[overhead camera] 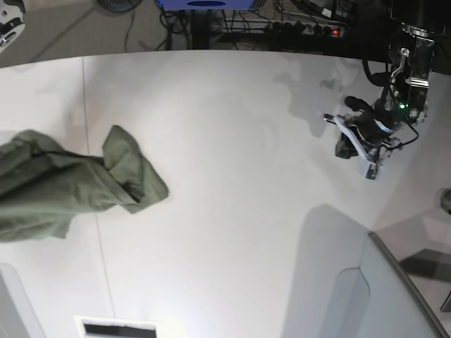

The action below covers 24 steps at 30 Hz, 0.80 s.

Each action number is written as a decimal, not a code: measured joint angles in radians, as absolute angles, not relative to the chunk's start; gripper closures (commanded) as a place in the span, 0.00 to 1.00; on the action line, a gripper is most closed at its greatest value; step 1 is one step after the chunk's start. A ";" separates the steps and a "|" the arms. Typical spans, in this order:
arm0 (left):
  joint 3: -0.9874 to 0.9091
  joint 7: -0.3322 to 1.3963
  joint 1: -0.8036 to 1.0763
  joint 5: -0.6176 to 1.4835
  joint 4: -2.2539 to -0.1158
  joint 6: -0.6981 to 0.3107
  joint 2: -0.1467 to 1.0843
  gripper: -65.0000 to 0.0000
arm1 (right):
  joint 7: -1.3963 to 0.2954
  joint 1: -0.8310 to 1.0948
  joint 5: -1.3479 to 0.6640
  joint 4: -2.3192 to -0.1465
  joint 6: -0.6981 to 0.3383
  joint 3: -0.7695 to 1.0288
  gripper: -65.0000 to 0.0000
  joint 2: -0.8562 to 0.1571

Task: Layout the t-shirt on the table in an organized manner, then fold the t-shirt properly
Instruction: 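Swing the lifted t-shirt with the right gripper to shake it out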

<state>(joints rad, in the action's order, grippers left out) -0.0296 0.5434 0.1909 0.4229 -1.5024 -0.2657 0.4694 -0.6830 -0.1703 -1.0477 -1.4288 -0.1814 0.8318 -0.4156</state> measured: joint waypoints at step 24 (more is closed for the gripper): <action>-0.056 0.539 0.183 0.432 -1.476 -0.270 0.450 0.96 | -0.769 -0.290 -1.071 -1.541 -0.202 0.386 1.00 -0.297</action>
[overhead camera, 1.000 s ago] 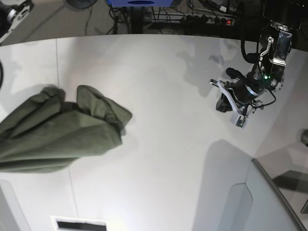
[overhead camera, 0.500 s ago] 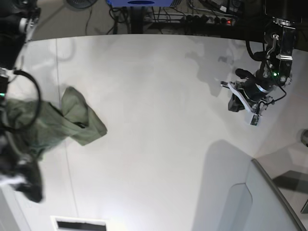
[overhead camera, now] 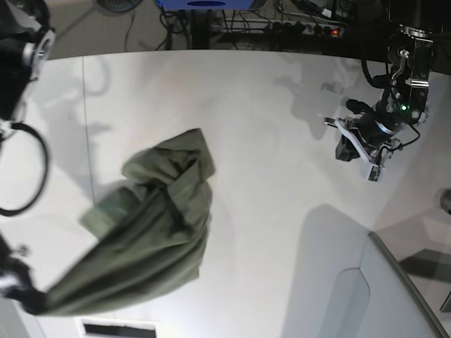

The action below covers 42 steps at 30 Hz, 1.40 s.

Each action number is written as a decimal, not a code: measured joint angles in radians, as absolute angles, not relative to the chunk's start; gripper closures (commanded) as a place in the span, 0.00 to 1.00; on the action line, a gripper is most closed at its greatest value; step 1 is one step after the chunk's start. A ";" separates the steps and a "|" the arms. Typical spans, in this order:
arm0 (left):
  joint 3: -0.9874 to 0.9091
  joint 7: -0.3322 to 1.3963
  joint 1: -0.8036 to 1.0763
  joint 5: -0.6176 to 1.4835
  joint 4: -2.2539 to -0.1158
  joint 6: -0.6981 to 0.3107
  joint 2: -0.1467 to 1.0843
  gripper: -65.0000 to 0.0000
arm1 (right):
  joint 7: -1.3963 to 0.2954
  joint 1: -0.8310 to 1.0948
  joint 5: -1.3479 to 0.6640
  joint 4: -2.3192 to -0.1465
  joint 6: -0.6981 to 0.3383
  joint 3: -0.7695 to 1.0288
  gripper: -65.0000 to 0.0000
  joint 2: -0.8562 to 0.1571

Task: Layout the t-shirt on the table in an organized manner, then fold the t-shirt properly
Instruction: 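Swing the lifted t-shirt with the right gripper to shake it out, then drag the t-shirt across the table with the right gripper to spread it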

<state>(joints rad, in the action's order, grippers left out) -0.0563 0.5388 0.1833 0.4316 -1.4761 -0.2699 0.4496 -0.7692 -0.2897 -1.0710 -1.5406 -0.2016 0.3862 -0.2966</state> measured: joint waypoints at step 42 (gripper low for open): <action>-0.045 0.542 0.169 0.431 -1.452 -0.267 0.402 0.95 | -0.532 0.004 -0.162 -1.539 0.097 -0.126 0.24 -0.181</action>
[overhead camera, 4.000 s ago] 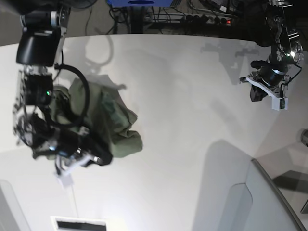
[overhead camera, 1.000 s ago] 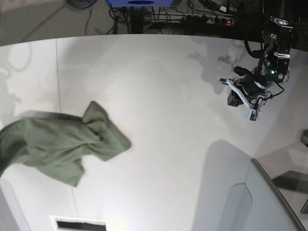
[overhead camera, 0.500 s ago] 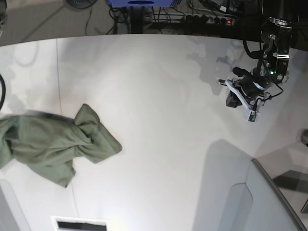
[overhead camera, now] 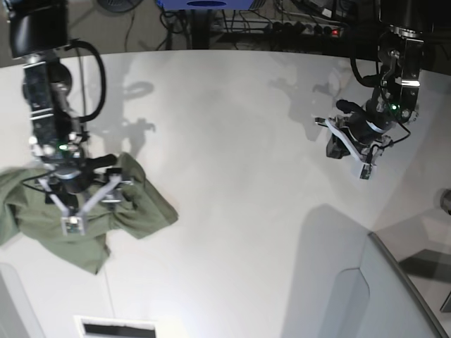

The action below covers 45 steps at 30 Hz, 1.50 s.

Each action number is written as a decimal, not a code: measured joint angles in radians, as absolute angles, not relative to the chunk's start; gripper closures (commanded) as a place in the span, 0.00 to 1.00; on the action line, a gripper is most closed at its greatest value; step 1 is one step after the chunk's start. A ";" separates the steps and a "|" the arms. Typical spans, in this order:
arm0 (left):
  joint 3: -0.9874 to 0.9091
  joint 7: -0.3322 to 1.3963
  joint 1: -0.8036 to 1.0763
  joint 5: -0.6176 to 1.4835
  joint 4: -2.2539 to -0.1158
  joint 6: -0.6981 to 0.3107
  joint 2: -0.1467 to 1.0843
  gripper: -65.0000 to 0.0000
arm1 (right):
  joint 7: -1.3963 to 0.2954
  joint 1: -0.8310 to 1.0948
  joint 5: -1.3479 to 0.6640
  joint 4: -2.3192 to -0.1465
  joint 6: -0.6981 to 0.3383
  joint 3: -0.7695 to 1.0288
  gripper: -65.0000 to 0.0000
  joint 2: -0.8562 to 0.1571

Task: Layout the t-shirt on the table in an organized manner, then fold the t-shirt properly
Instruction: 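Drag the t-shirt across the table with the right gripper to spread it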

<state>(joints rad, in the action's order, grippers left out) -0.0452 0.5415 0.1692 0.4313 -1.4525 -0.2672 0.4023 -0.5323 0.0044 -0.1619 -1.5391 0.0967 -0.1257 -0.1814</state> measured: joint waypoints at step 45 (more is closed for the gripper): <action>-0.045 0.541 0.169 0.427 -1.452 -0.267 0.402 0.95 | -0.717 0.047 0.160 -1.456 0.125 -0.040 1.00 -0.165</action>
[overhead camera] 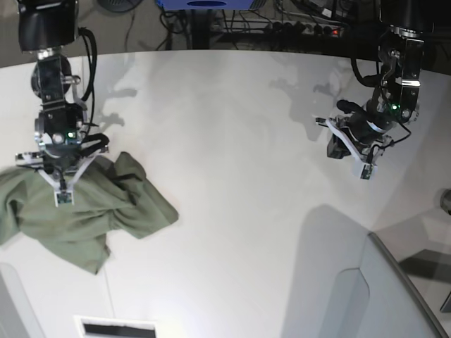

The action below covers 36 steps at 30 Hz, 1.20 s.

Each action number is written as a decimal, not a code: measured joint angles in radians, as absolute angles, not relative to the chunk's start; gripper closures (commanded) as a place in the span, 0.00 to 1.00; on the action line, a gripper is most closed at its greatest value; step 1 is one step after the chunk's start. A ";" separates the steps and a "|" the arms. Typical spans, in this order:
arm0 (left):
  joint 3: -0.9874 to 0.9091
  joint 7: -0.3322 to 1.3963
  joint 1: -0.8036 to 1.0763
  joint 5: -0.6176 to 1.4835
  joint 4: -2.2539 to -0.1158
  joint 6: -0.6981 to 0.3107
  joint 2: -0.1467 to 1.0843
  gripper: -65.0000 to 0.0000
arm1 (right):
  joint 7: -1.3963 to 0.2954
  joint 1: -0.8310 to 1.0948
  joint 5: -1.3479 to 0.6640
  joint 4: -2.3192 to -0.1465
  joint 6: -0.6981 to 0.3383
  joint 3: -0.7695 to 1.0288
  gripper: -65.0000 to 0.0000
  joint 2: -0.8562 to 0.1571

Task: Layout the t-shirt on the table in an organized manner, then fold the t-shirt properly
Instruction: 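Drag the t-shirt across the table with the right gripper to spread it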

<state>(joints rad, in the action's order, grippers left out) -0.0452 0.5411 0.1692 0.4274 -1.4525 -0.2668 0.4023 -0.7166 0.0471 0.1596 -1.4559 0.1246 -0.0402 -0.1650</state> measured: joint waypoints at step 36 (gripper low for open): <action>-0.045 0.542 0.162 0.427 -1.452 -0.266 0.387 0.95 | -0.667 0.256 0.157 -1.810 -0.030 0.181 0.27 -0.017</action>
<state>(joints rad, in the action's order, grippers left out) -0.0452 0.5423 0.1616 0.4271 -1.4517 -0.2665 0.3874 -0.6666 0.2558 0.1574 -1.8103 -0.0303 0.1814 -0.0166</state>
